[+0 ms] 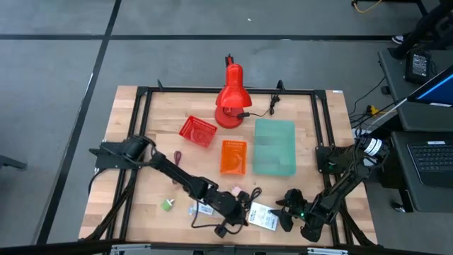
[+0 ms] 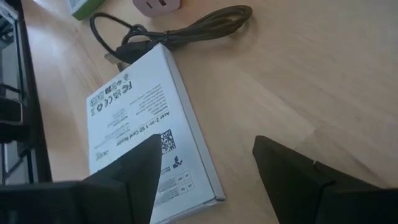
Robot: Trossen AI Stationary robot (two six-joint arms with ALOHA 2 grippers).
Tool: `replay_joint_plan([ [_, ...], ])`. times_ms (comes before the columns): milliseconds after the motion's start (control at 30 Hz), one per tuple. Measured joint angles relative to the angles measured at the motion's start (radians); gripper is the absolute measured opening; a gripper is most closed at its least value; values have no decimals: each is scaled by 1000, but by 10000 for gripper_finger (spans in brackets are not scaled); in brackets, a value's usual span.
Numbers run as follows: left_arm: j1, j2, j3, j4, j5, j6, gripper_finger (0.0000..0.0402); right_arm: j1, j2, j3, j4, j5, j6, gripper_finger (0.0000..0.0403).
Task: Pick and place items into bin
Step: Put the white card reader box into the light blue bin
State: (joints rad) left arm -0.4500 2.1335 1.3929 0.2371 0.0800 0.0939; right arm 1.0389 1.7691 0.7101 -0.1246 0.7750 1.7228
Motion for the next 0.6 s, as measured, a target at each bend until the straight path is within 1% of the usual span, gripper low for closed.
replay_joint_plan([
  [167, 11, 80, 86, -32, 3, 28, 3, 0, 0, 0, 2, -1, -27, 239],
  [333, 28, 128, 138, -30, 2, 3, 3, 0, 0, 0, -1, -1, -34, 239],
  [600, 34, 191, 175, -31, 17, -29, 3, -1, 0, 0, 2, -1, -82, 239],
])
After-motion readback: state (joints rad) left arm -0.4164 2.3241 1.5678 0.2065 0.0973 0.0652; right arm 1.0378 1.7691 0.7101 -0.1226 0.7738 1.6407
